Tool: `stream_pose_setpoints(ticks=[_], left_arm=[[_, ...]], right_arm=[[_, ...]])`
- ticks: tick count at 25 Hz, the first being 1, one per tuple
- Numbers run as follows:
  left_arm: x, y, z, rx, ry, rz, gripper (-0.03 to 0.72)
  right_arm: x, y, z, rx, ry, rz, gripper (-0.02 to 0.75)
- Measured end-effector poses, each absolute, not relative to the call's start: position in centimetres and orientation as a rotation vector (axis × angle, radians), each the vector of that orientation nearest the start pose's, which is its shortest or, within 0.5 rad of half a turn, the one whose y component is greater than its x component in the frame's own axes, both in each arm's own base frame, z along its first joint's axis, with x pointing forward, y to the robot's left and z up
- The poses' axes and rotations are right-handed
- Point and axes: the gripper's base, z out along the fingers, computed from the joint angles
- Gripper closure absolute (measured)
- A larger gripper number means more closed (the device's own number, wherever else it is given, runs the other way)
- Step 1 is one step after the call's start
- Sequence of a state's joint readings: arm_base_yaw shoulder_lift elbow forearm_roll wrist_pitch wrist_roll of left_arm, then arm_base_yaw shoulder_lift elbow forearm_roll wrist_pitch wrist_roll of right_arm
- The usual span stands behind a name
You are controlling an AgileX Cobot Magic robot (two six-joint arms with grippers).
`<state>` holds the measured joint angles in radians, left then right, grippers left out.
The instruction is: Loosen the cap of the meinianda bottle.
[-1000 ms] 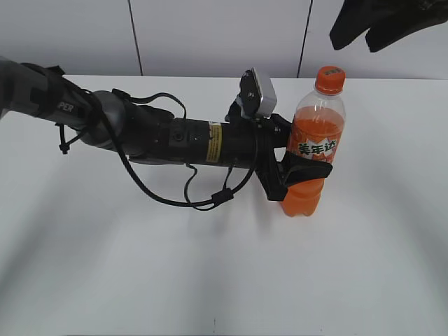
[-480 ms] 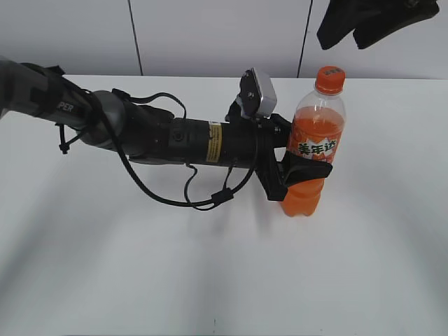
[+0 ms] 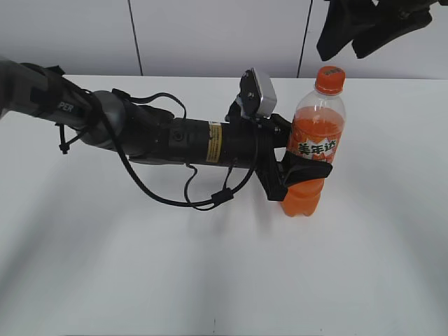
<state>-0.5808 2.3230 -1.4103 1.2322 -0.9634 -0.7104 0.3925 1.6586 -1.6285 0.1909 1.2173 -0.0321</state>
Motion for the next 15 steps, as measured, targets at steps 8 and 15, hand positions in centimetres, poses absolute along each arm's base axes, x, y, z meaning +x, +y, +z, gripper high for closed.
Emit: stream_pose_setpoints(ticks=[8,15], left_arm=[[34.7,-31.2,11.2,1.329,1.412,-1.038,0.259],[34.7,-31.2,11.2,1.329,1.412,-1.038,0.259]], right_arm=[[32.5,15.1,34.1,-0.546,2.736,0.340,0.340],[32.9,15.2,33.4,-0.549,2.754,0.329,0.340]])
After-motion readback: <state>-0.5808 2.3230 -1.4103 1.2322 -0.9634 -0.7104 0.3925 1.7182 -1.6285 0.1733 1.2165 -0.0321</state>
